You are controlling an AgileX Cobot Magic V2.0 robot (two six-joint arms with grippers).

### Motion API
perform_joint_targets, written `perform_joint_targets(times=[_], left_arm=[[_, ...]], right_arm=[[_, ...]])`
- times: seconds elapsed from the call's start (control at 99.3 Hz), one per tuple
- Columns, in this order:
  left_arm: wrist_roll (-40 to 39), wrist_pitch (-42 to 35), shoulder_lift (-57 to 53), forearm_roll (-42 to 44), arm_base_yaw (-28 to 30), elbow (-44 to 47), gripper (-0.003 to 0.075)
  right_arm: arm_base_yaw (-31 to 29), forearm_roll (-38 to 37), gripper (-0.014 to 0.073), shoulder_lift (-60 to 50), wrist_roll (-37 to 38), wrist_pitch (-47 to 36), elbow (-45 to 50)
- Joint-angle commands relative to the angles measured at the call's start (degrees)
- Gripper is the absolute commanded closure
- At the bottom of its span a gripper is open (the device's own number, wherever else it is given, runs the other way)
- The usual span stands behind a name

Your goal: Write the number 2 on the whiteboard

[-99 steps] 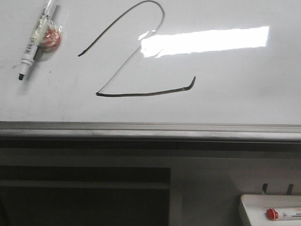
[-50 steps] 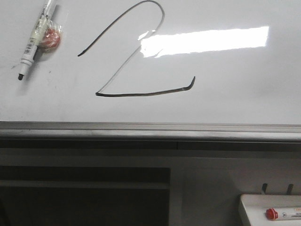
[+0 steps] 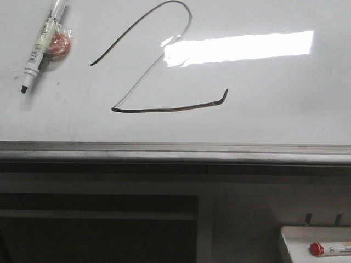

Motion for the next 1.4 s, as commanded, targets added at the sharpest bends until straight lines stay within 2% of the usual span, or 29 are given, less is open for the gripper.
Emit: perform_joint_targets(times=[0.0, 0.433, 0.584, 0.836, 0.896, 1.017, 1.067, 1.138, 1.389], left_arm=[[-0.1, -4.4, -1.6, -0.5, 0.2, 0.5, 0.0741], [-0.1, -4.4, -1.6, -0.5, 0.2, 0.5, 0.0741], [-0.1, -4.4, -1.6, -0.5, 0.2, 0.5, 0.0741], [-0.1, -4.4, -1.6, -0.5, 0.2, 0.5, 0.0741], [-0.1, -4.4, -1.6, -0.5, 0.2, 0.5, 0.0741], [-0.1, -4.4, -1.6, -0.5, 0.2, 0.5, 0.0741], [-0.1, -4.4, -1.6, -0.5, 0.2, 0.5, 0.0741], [-0.1, -4.4, -1.6, -0.5, 0.2, 0.5, 0.0741], [-0.1, -4.4, -1.6, -0.5, 0.2, 0.5, 0.0741]], right_arm=[[-0.3, -1.2, 0.0671, 0.2, -0.4, -2.3, -1.5], [-0.3, -1.2, 0.0671, 0.2, -0.4, -2.3, -1.5], [-0.3, -1.1, 0.0671, 0.2, -0.4, 0.7, -1.4], [-0.3, -1.1, 0.0671, 0.2, -0.4, 0.6, 3.6], [-0.3, 1.2, 0.0671, 0.2, -0.4, 0.3, 6.2], [-0.5, 1.3, 0.0672, 0.2, 0.4, -4.8, 11.7], [-1.5, -2.5, 0.0672, 0.2, 4.5, -6.5, 13.5], [-4.8, -9.9, 0.0672, 0.2, 14.1, -6.3, 15.1], [-24.3, -45.0, 0.0672, -0.2, 58.6, 5.3, 17.6]])
